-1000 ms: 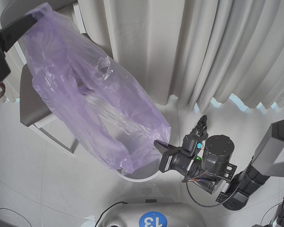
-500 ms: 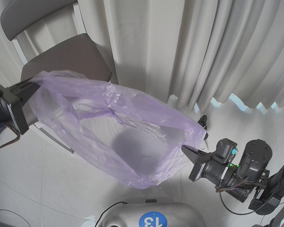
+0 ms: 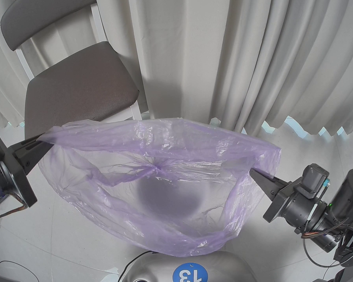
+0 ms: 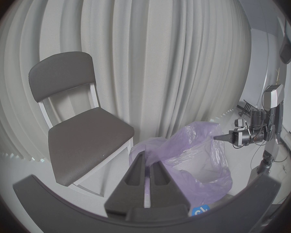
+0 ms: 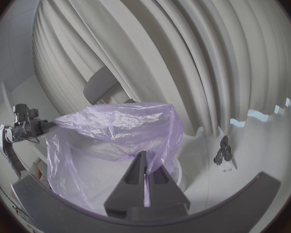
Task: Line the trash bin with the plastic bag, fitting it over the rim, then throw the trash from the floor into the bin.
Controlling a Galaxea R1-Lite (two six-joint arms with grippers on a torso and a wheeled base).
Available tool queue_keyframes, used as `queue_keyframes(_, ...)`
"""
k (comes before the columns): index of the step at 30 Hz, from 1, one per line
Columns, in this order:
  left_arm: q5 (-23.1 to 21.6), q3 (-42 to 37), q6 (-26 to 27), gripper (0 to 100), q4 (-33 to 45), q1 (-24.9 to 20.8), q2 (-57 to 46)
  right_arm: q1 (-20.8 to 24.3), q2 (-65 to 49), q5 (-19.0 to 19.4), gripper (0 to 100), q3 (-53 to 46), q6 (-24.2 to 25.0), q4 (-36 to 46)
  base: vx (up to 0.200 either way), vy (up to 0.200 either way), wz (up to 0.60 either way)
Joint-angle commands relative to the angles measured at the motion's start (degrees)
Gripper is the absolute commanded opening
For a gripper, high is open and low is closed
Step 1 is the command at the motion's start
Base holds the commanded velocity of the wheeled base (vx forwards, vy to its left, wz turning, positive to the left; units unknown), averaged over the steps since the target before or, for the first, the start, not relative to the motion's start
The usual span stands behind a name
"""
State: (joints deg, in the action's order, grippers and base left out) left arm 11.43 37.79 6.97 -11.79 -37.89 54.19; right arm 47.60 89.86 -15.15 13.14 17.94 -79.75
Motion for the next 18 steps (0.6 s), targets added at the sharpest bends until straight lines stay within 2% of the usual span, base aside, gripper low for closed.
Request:
queue_keyframes(1,-3.35,-1.23,-2.4,0,0.1,-0.26,-1.45,2.32,-6.62,0.04,0,-0.13,-4.67,0.12,0.0,0.0,0.0)
queue_keyframes(4,-5.19,-2.11,-4.69,0,-0.16,-0.34,-1.54,3.28,-7.33,0.12,0,-0.66,-8.28,0.03,0.0,0.0,0.0)
queue_keyframes(7,-6.6,-3.25,-6.18,0,-0.43,-0.43,-2.24,3.55,-7.68,0.12,0,-0.75,-9.51,1.0,0.0,0.0,0.0)
queue_keyframes(13,-9.06,-4.13,-7.15,0,-0.43,-0.43,-3.39,3.55,-7.59,1.27,0,0.92,-9.77,5.48,0.0,0.0,0.0)
queue_keyframes(14,-10.73,-5.53,-7.41,0,-0.6,-0.34,-3.39,3.55,-7.59,3.38,0,1.36,-9.68,7.77,0.0,0.0,0.0)
queue_keyframes(18,-12.05,-7.64,-11.46,0,-3.24,-0.08,-0.93,3.55,-7.24,5.31,0,0.57,-9.16,7.86,0.0,0.0,0.0)
